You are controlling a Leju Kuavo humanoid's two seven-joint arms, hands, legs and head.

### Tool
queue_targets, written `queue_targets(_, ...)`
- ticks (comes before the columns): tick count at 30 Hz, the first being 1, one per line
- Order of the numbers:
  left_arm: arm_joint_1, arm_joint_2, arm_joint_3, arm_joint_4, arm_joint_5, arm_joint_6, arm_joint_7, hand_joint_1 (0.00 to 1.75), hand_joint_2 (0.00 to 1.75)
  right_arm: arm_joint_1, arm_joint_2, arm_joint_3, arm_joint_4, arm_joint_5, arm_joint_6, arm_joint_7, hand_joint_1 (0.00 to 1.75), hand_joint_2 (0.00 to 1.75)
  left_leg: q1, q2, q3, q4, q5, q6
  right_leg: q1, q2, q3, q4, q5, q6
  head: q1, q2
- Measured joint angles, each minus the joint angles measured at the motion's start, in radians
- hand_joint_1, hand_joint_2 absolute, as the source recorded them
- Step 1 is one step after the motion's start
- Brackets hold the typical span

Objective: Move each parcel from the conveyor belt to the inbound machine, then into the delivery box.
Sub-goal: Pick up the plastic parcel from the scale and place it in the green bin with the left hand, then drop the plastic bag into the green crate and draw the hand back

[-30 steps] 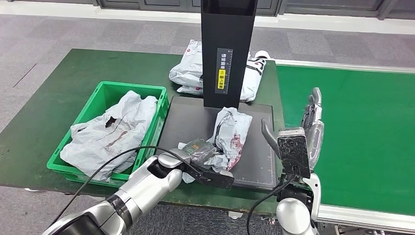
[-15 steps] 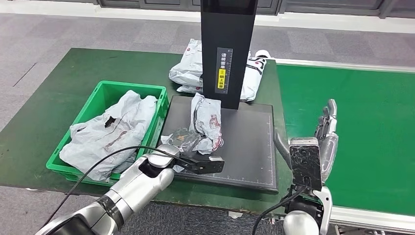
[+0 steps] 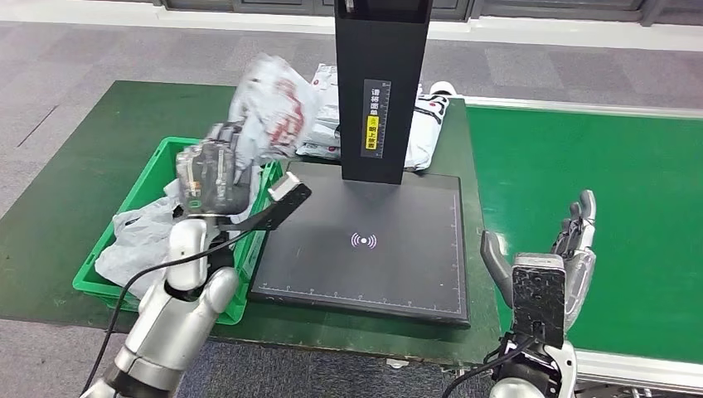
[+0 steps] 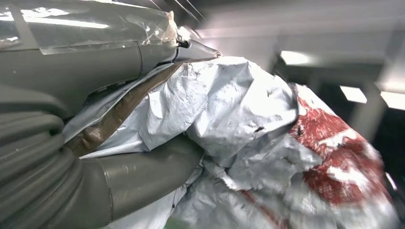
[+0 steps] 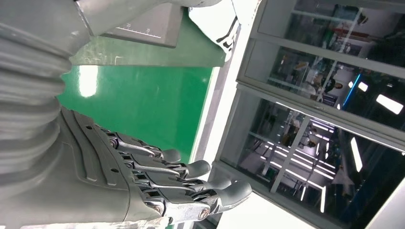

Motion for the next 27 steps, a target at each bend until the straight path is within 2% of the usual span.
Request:
queue_targets(4, 0.198, 0.016, 0.225, -0.325, -0.152, 0.174, -0.027, 1.75, 1.75, 0.010, 0.000, -0.001, -0.002, -0.009, -0.003, -0.001, 0.00, 1.75, 0.000, 0.001, 0.000, -0.001, -0.001, -0.001, 0.000, 0.000, -0.001, 0.000, -0.002, -0.002, 0.000, 0.000)
queue_targets(5, 0.219, 0.016, 0.243, -0.356, -0.168, 0.186, -0.033, 1.75, 1.75, 0.010, 0.000, -0.001, -0.002, -0.011, -0.004, -0.002, 0.00, 1.75, 0.000, 0.000, 0.000, -0.001, -0.001, -0.001, 0.000, 0.000, -0.001, 0.000, -0.003, -0.002, 0.000, 0.000)
queue_targets(13, 0.262, 0.010, 0.271, -0.440, -0.272, 0.183, -0.014, 1.75, 1.75, 0.009, 0.000, -0.001, 0.012, -0.014, -0.007, -0.011, 0.00, 1.75, 0.000, 0.000, 0.000, 0.000, -0.001, -0.001, 0.000, 0.000, 0.000, 0.000, -0.002, -0.002, 0.000, 0.000)
queue_targets(16, 0.268, 0.011, 0.283, -0.452, -0.288, 0.128, 0.018, 1.75, 1.75, 0.009, 0.000, -0.001, 0.014, -0.016, -0.015, -0.012, 0.00, 1.75, 0.000, 0.000, 0.000, 0.000, -0.001, -0.001, 0.000, 0.000, -0.001, 0.000, -0.002, -0.002, 0.000, 0.000)
queue_targets(20, 0.269, 0.053, 0.291, -0.451, -0.294, 0.012, 0.098, 1.75, 1.75, 0.009, -0.003, -0.001, 0.017, -0.023, -0.021, -0.012, 0.00, 1.75, 0.001, 0.001, 0.000, -0.001, -0.001, -0.001, 0.001, 0.001, -0.001, 0.000, -0.002, -0.003, 0.000, 0.000)
queue_targets(27, 0.265, 0.117, 0.285, -0.449, -0.294, -0.026, 0.149, 1.75, 1.75, 0.009, -0.006, -0.001, 0.022, -0.024, -0.021, -0.012, 0.00, 1.75, 0.001, 0.000, 0.000, 0.000, -0.001, -0.002, 0.002, 0.000, -0.001, 0.000, -0.002, -0.003, 0.000, 0.000)
